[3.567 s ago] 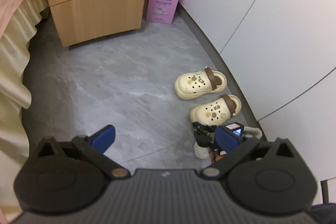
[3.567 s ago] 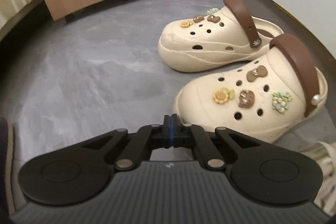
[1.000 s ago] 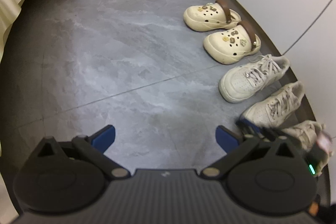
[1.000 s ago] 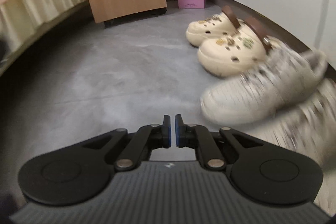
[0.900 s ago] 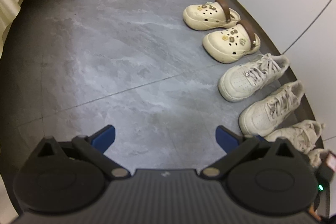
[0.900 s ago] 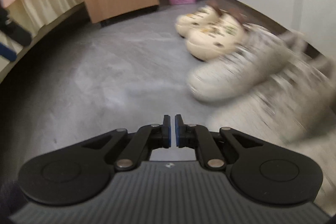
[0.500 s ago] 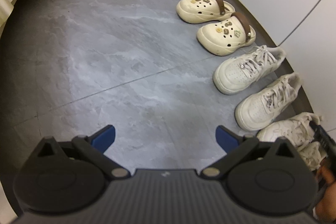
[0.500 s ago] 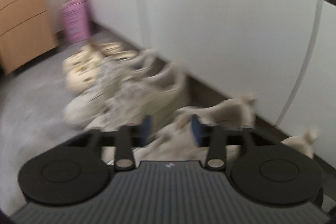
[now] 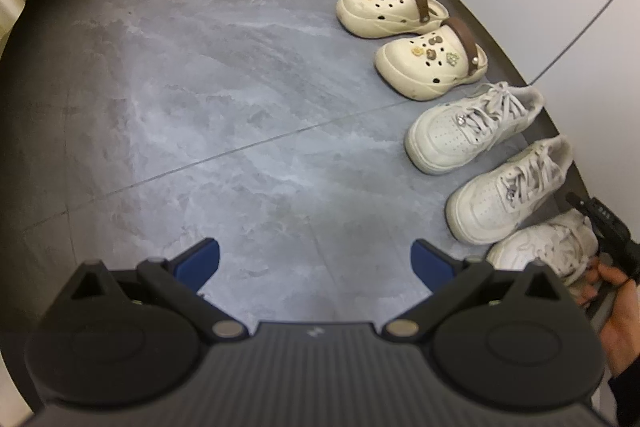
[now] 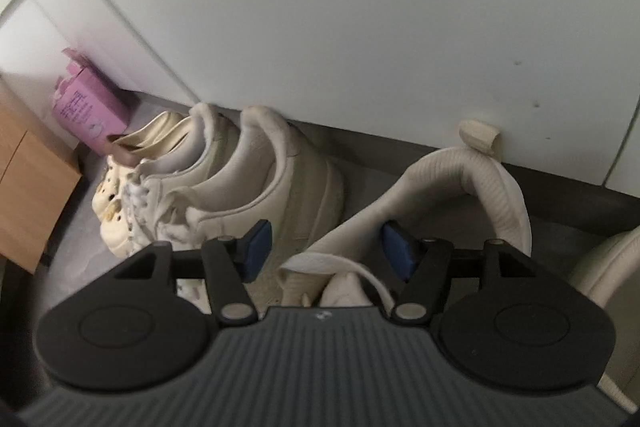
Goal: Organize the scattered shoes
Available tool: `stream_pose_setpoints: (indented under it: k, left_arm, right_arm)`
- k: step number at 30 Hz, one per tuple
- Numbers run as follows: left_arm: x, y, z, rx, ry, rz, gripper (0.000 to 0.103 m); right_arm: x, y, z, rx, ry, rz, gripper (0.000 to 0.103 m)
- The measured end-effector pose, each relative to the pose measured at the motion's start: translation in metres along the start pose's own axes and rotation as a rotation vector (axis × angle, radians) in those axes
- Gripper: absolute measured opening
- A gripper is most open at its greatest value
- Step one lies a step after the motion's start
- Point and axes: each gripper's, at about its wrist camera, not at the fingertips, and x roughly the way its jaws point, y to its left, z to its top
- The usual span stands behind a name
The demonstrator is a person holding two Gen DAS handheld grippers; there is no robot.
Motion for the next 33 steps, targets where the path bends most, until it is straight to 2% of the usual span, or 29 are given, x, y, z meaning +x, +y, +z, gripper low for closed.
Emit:
stream_pose_setpoints:
  k: [1, 5, 7, 10, 16, 17, 19, 20, 22, 23, 24, 26, 27, 29, 30, 33]
  left_arm:
    - [0.000, 0.000, 0.000, 0.000, 0.001, 0.000, 0.103]
    - [0.000, 0.001, -0.001, 0.001, 0.005, 0.000, 0.103]
    - [0.000, 0.001, -0.001, 0.001, 0.007, 0.000, 0.103]
    - [0.000, 0.002, -0.002, 0.002, 0.006, 0.001, 0.103]
    - [0.002, 0.002, -0.002, -0.005, 0.012, -0.006, 0.103]
    - [0.002, 0.001, -0.002, -0.004, 0.012, -0.005, 0.103]
    - [0.002, 0.000, -0.001, -0.001, 0.012, -0.003, 0.103]
    - [0.002, 0.000, -0.001, 0.001, 0.011, -0.005, 0.103]
    - [0.001, -0.002, -0.002, 0.006, 0.009, -0.007, 0.103]
    - [0.000, -0.002, -0.003, 0.005, 0.008, -0.003, 0.103]
    - [0.000, -0.003, -0.003, 0.002, 0.008, 0.002, 0.103]
    - [0.001, -0.003, -0.003, -0.009, 0.015, 0.002, 0.103]
    - [0.001, -0.003, -0.003, -0.009, 0.017, -0.003, 0.103]
    - [0.001, -0.003, -0.004, -0.003, 0.018, -0.003, 0.103]
    - [0.001, -0.003, -0.004, -0.002, 0.019, -0.003, 0.103]
    - [0.002, -0.003, -0.004, 0.003, 0.021, -0.001, 0.103]
  right_arm:
    - [0.001, 0.005, -0.001, -0.030, -0.006, 0.060, 0.062]
    - [0.010, 0.009, 0.004, 0.059, -0.022, 0.027, 0.063]
    - [0.009, 0.010, 0.005, 0.046, -0.016, 0.025, 0.063]
    - [-0.032, 0.011, -0.003, -0.066, -0.055, 0.047, 0.061]
    - [-0.158, -0.019, -0.047, -0.044, -0.177, -0.113, 0.064]
    - [-0.178, -0.024, -0.054, -0.040, -0.197, -0.140, 0.067]
    - [-0.179, -0.036, -0.062, -0.015, -0.162, -0.159, 0.068]
    - [-0.171, -0.052, -0.072, 0.033, -0.091, -0.165, 0.068]
    - [-0.169, -0.064, -0.076, 0.084, -0.066, -0.173, 0.068]
    - [-0.159, -0.074, -0.080, 0.132, -0.045, -0.135, 0.068]
    - [-0.150, -0.076, -0.082, 0.119, -0.025, -0.115, 0.080]
    - [-0.138, -0.079, -0.087, 0.038, 0.009, -0.147, 0.082]
    - [-0.133, -0.081, -0.089, 0.019, 0.013, -0.168, 0.082]
    - [-0.129, -0.088, -0.091, 0.040, -0.004, -0.140, 0.089]
    - [-0.122, -0.100, -0.095, 0.086, -0.027, -0.098, 0.095]
    - [-0.115, -0.102, -0.099, 0.103, -0.049, -0.078, 0.100]
